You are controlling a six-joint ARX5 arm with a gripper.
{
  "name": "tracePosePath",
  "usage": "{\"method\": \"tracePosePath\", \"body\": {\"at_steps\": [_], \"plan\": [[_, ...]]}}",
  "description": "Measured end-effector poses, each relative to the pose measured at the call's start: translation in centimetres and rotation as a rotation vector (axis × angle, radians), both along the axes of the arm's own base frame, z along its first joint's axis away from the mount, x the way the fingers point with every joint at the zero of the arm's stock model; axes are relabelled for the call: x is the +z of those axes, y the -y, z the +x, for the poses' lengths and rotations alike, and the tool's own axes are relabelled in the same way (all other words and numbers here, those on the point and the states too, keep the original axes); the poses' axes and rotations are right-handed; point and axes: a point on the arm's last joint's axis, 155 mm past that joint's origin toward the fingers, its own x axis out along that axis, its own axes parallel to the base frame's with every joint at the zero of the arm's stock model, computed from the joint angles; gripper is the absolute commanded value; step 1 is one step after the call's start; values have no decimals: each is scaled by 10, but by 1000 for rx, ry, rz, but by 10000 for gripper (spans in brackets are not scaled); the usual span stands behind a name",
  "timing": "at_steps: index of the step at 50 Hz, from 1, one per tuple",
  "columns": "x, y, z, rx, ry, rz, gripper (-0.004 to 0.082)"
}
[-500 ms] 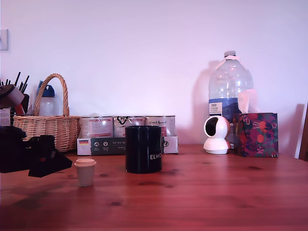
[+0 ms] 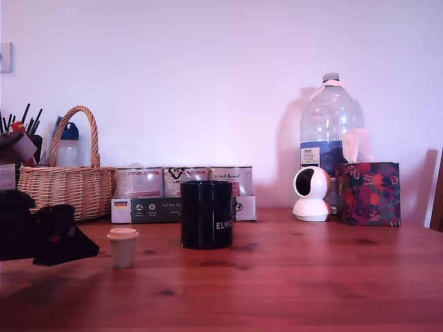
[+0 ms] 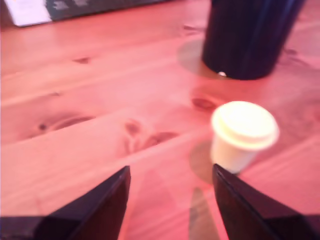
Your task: Pick up the coffee capsules from the table one by one and drop them inside the nearest coffee cup
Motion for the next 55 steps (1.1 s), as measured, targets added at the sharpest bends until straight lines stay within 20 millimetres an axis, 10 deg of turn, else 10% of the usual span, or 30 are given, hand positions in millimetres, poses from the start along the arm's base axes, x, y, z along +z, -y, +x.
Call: {"method": "tracePosePath", "body": {"at_steps": [55], "plan": [[-8, 32, -29, -198, -43, 77, 607]]}}
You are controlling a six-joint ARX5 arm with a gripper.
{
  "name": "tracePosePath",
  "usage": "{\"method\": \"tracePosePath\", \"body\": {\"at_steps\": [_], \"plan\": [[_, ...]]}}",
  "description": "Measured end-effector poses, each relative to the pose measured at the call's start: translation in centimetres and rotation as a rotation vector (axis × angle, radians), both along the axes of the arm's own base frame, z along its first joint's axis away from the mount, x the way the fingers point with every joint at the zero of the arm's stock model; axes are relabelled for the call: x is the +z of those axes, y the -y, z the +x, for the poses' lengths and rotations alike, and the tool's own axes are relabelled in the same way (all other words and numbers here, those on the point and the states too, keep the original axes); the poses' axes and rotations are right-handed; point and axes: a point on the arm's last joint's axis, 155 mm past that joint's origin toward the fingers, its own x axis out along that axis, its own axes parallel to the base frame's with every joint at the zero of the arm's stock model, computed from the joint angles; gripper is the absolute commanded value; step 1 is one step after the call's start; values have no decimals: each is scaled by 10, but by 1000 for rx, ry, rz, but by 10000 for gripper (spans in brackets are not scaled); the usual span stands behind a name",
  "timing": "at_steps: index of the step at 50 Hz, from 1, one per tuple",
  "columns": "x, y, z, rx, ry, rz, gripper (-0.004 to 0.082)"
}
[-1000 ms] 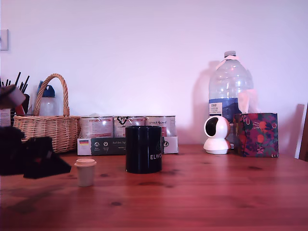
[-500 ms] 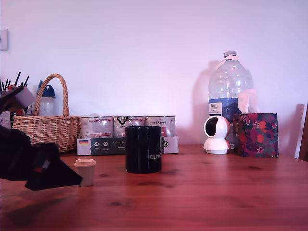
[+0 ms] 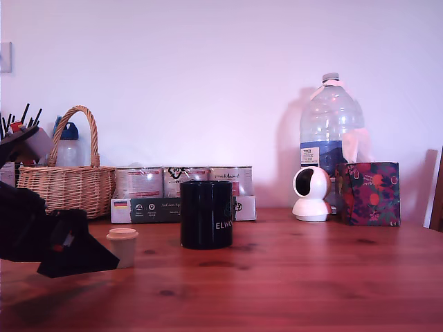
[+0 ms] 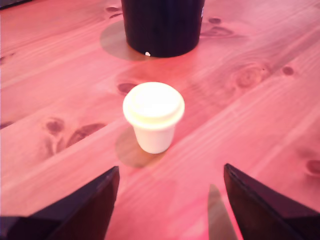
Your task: Pick up the coffee capsules from the table one by one and drop them inside the nearest coffee cup
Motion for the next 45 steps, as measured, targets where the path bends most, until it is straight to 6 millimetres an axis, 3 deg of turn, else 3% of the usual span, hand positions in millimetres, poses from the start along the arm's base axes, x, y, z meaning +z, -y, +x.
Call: {"method": "tracePosePath", "body": {"at_steps": [25, 45], "plan": [[-7, 14, 36, 4, 6, -16, 607], [-7, 22, 36, -14, 7, -19, 578]]}}
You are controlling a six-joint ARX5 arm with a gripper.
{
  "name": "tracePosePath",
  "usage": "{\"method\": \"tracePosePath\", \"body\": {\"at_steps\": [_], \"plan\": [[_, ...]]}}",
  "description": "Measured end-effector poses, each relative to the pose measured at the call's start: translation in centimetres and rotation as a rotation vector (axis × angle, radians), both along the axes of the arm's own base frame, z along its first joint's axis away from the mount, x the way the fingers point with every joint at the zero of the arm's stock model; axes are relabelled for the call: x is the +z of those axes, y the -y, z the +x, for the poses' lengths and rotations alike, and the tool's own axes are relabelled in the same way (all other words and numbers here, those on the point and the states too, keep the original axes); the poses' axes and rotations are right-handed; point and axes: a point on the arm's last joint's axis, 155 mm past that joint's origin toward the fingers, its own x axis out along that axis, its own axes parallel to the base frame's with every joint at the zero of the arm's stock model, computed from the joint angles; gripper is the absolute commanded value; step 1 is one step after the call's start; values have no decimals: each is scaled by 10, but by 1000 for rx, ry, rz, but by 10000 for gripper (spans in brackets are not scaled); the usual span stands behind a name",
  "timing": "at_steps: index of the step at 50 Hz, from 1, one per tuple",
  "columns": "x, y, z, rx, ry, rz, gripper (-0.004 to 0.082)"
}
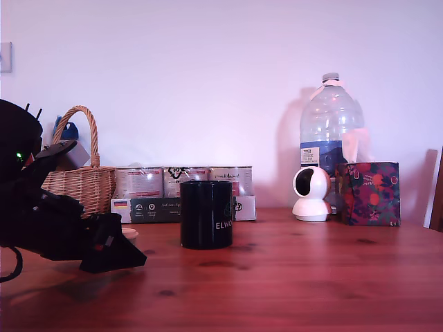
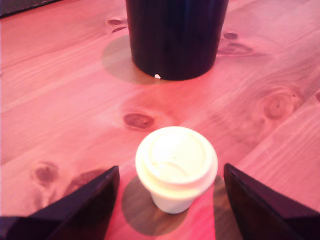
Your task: Pick up the coffee capsules from the table one by one and drop them inside the nearest coffee cup
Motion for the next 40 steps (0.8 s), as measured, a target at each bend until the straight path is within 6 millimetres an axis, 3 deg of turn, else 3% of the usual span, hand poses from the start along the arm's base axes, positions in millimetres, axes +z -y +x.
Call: {"method": "tracePosePath", "body": {"at_steps": [9, 14, 40], "plan": [[-2, 2, -2, -12, -13, -3, 320], [-2, 3, -2, -18, -19, -4, 230], [2, 0, -15, -21, -96, 7, 213]]}}
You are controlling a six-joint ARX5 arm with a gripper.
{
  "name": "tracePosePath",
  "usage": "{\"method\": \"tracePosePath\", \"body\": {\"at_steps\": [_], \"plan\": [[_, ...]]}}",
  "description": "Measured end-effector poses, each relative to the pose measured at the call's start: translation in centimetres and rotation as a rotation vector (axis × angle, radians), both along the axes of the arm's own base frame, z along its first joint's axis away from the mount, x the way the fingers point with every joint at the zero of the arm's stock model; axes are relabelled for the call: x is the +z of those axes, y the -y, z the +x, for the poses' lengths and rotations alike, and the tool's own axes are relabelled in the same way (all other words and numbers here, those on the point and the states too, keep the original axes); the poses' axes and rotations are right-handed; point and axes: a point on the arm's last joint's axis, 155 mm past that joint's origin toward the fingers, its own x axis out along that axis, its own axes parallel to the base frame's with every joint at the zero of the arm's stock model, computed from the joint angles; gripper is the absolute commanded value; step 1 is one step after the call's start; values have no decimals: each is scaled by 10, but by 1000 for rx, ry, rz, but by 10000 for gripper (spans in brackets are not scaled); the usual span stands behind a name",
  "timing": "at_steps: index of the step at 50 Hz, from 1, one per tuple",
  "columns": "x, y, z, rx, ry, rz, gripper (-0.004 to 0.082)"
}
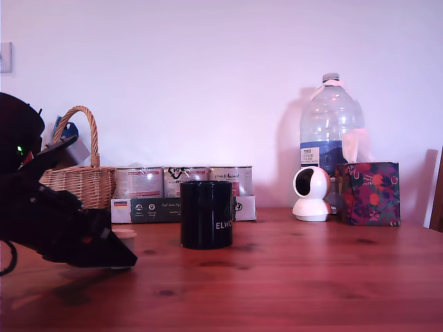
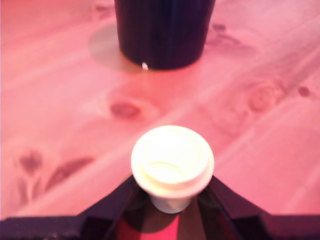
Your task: Pick up the coffee capsules from the table one by one and drop them inside the nearest coffee cup
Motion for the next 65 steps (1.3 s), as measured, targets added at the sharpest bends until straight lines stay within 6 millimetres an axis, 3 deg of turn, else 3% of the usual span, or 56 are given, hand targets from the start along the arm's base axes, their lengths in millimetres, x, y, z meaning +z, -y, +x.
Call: {"method": "tracePosePath", "body": {"at_steps": [33, 48, 53, 65], "plan": [[85, -6, -32, -18, 21, -42, 213], [86, -8, -38, -17, -25, -26, 213], [93, -7, -35, -16, -49, -18, 213], [147, -1, -13, -7, -32, -16, 213]]}}
